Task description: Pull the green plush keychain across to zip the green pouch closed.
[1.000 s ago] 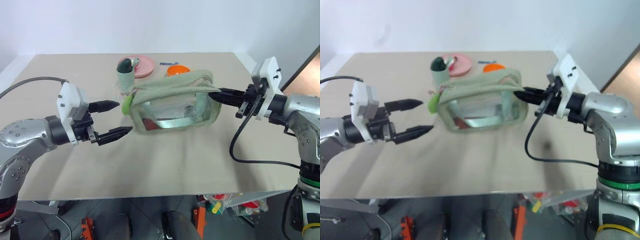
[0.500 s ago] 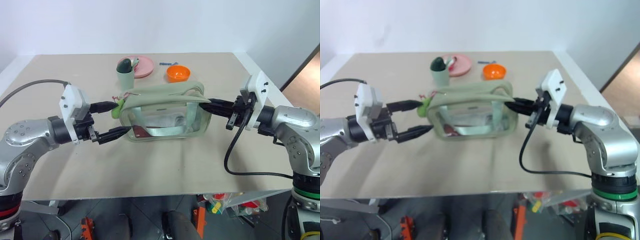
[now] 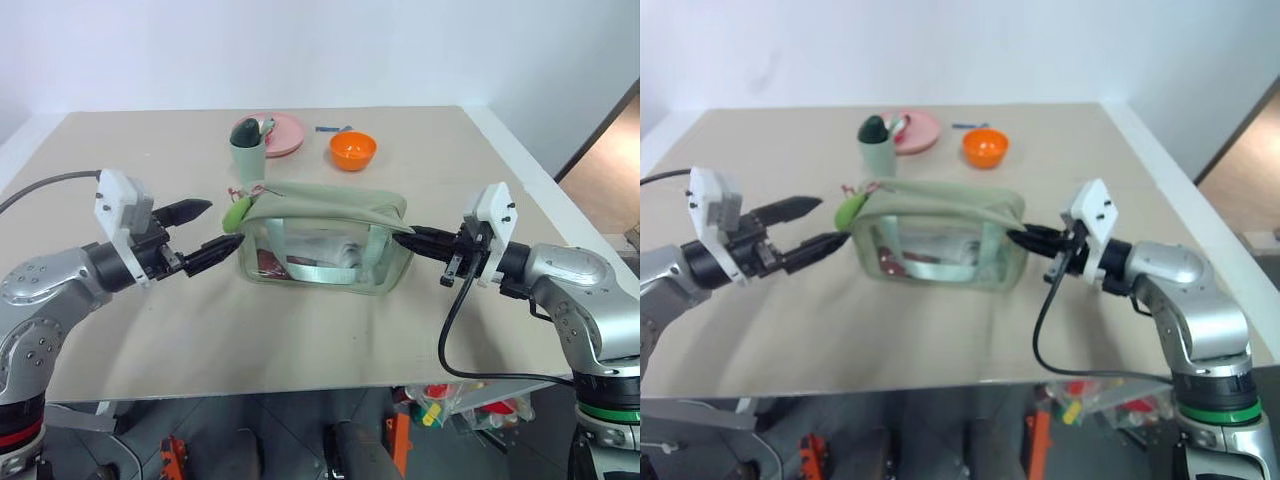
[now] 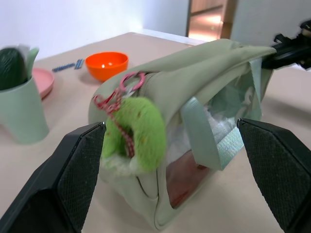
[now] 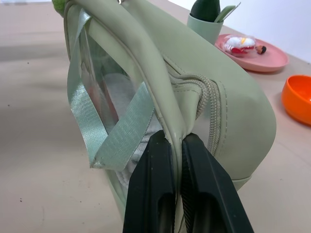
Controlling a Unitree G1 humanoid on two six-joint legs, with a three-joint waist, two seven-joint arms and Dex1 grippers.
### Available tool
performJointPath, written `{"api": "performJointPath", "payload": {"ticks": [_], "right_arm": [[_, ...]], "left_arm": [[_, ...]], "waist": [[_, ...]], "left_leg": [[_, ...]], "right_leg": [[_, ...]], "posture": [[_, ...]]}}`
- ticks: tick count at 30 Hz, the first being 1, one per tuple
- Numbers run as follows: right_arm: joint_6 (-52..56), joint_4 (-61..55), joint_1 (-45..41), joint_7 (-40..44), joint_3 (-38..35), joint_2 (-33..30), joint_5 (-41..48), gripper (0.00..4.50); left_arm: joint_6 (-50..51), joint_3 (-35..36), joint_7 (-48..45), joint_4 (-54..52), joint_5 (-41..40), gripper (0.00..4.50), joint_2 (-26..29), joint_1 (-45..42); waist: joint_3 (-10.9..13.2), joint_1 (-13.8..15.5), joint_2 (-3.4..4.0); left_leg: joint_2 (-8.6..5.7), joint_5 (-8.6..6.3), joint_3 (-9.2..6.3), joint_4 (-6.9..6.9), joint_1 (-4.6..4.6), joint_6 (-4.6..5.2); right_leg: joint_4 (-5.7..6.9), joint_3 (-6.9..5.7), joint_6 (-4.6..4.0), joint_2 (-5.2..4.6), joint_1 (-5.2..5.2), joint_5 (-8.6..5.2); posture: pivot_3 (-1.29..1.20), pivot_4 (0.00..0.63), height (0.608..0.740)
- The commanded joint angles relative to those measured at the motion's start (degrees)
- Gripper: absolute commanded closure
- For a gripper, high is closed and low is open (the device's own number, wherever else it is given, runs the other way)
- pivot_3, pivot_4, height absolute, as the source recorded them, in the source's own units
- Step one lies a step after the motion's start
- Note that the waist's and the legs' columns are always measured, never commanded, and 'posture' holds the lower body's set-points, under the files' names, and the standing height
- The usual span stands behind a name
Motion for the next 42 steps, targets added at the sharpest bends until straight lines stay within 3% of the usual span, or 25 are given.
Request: {"api": "performJointPath", "payload": {"ticks": [1,8,10,21,26,31,35,42], "right_arm": [[-1.7,0.5,0.6,0.5,1.6,0.2,-0.8,4.46],[-3.8,1.7,-0.3,0.4,2.4,0.5,-1.7,4.46],[-4.2,1.8,-0.5,0.3,2.4,0.4,-1.9,4.50],[-5.2,1.8,-0.3,0.3,2.4,-0.1,-2.3,4.50],[-5.5,1.8,0.1,0.7,2.1,-0.7,-2.5,4.50],[-5.5,1.9,-0.1,1.1,2.2,-1.3,-2.4,4.50],[-5.8,2.1,-0.4,1.5,2.6,-1.5,-2.5,4.50],[-5.8,1.4,-0.6,1.8,2.7,-1.9,-2.6,4.50]], "left_arm": [[-0.2,2.1,-0.4,1.4,-0.3,0.00,0.1,1.4],[-2.5,-0.8,0.1,6.3,0.9,0.00,-4.3,-1.2],[-2.1,-1.3,-0.1,7.5,0.5,0.92,-5.7,-2.4],[-2.4,-3.6,-2.4,11.0,1.5,4.48,-7.1,-5.4],[0.7,-1.3,-3.3,8.4,-3.4,4.48,-5.2,-7.9],[5.3,-1.9,-1.8,8.1,-9.4,4.48,-4.0,-19.9],[4.4,-7.4,-5.7,9.8,-6.3,4.48,-4.6,-25.1],[-3.1,-19.2,-15.5,16.8,5.9,4.48,-6.4,-29.1]], "waist": [[0.0,0.0,0.00],[0.0,0.0,-0.02],[0.0,0.0,-0.07],[0.0,-0.4,-0.07],[0.0,-0.4,-0.07],[0.0,-0.4,-0.16],[0.0,-0.7,-0.11],[0.0,-0.7,-0.12]], "left_leg": [[0.00,0.01,0.00,0.00,0.06,0.00],[-0.01,0.12,-0.01,0.00,0.27,-0.07],[-0.03,0.12,-0.01,0.00,0.46,-0.08],[-0.01,0.12,0.01,-0.05,0.49,-0.08],[-0.02,0.12,0.04,-0.05,0.47,-0.08],[-0.03,0.13,0.01,-0.02,0.43,-0.10],[-0.11,0.14,0.11,-0.06,0.53,-0.11],[-0.13,0.14,0.08,-0.12,0.51,-0.11]], "right_leg": [[0.00,0.02,-0.03,0.02,0.04,0.01],[0.00,0.21,-0.26,0.14,0.29,-0.06],[-0.01,0.30,-0.31,0.19,0.51,-0.09],[-0.01,1.35,-0.26,0.84,0.53,-0.10],[-0.01,1.45,-0.24,0.86,0.53,-0.11],[-0.02,1.50,-0.23,0.91,0.54,-0.11],[-0.04,1.75,-0.02,0.92,0.59,-0.07],[-0.04,1.77,0.07,0.95,0.54,-0.06]], "posture": [[0.00,0.150,0.740],[0.00,0.150,0.740],[0.00,0.150,0.740],[0.00,0.150,0.740],[0.00,0.150,0.740],[0.00,0.150,0.740],[0.00,0.150,0.740],[0.00,0.150,0.740]]}}
